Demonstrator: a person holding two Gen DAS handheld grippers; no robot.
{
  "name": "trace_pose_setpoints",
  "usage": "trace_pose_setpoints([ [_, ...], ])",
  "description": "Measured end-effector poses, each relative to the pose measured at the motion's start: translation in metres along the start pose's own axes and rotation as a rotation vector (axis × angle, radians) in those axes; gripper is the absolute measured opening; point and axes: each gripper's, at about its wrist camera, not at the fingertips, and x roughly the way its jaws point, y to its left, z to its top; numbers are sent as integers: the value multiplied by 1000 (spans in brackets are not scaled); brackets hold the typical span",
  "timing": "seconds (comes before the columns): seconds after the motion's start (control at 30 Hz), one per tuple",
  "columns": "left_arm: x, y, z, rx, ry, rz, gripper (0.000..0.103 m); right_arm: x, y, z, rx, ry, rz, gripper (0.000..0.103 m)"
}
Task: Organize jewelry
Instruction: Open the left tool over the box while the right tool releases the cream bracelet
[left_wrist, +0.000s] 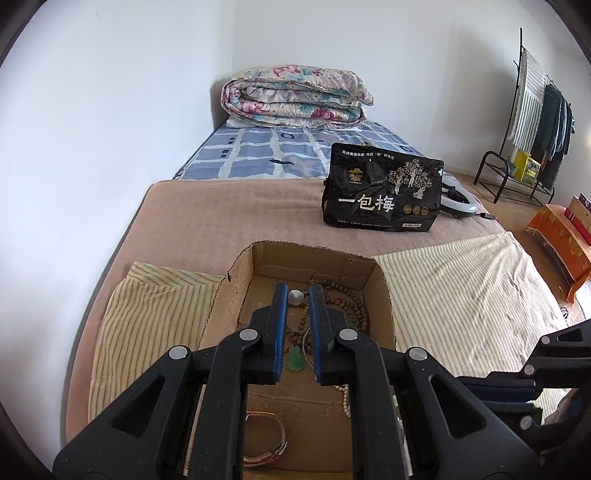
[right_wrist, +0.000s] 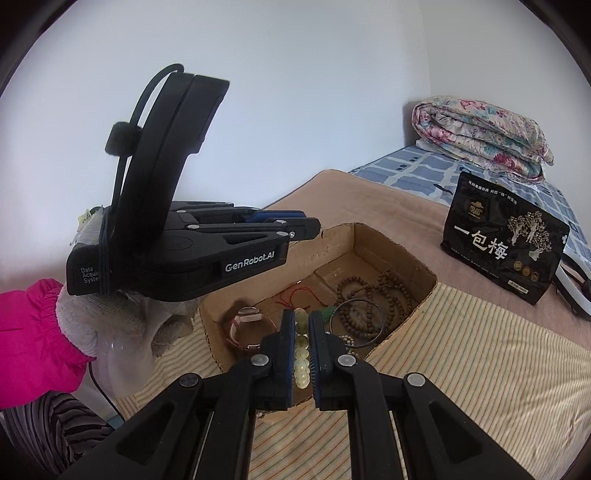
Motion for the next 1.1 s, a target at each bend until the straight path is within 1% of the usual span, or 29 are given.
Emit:
trace_pose_setpoints([
  [0.3,13,3,0,3,15,3,10,18,13,-3,-31,31,3,5],
  [0.73,22,5,0,-4,29,8,10,33,12,-3,-21,42,15,5],
  [0.83,22,5,-1,0,34,12,10,36,10,-2,-8,47,16,7],
  [0.87,22,4,-1,0,36,14,18,37,9,-2,-4,47,16,10],
  [0.9,22,4,0,0,35,13,25,36,8,-2,0,44,13,23],
  [0.93,22,4,0,-2,33,14,42,36,8,-3,3,40,5,29],
  [0.97,21,4,0,-5,25,15,48,36,7,-3,5,39,1,36],
  [1.03,19,2,0,-6,19,16,48,35,6,-3,7,39,-1,37],
  [1.1,18,2,0,-10,17,17,48,35,5,-3,11,37,-17,55],
])
